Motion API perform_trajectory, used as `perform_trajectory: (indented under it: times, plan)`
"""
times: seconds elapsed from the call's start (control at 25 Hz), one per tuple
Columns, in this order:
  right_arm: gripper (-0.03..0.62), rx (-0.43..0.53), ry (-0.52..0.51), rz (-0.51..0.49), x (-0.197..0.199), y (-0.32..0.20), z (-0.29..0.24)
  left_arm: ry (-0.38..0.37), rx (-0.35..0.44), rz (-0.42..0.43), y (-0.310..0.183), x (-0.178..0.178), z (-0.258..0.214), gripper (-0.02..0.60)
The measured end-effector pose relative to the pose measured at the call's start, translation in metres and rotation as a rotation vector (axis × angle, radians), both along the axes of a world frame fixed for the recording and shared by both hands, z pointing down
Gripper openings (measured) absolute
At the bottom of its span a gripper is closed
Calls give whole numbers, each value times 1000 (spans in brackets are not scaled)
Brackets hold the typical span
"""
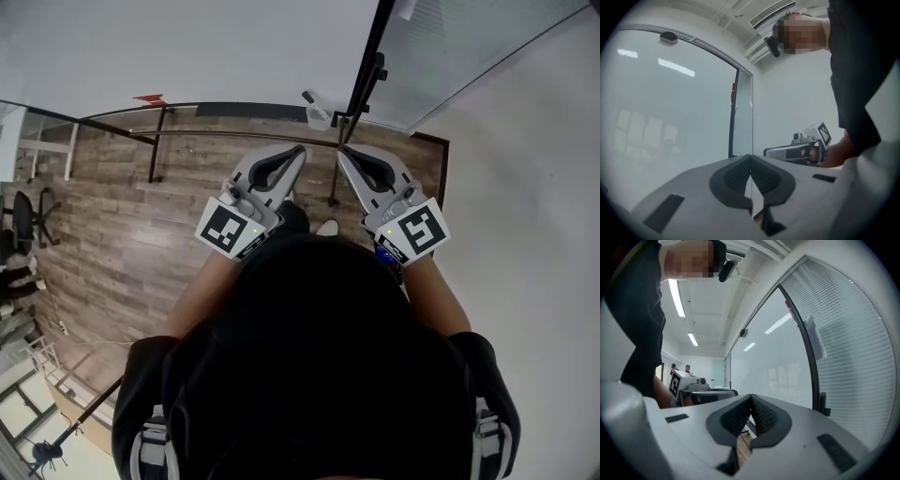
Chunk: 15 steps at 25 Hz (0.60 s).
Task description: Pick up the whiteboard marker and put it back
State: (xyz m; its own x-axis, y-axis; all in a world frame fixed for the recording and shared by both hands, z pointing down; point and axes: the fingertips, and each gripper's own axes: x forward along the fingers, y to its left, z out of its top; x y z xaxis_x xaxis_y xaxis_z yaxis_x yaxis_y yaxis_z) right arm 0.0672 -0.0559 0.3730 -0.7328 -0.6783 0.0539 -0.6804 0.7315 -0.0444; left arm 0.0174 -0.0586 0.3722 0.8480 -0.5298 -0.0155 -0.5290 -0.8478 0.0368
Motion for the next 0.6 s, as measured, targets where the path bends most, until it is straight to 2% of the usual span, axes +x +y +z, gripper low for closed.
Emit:
perform_trajectory:
  times: [0.6]
  plan:
    - [0,20,19,-24,-6,5,-5,-5,-12,-14,4,-8,2,3]
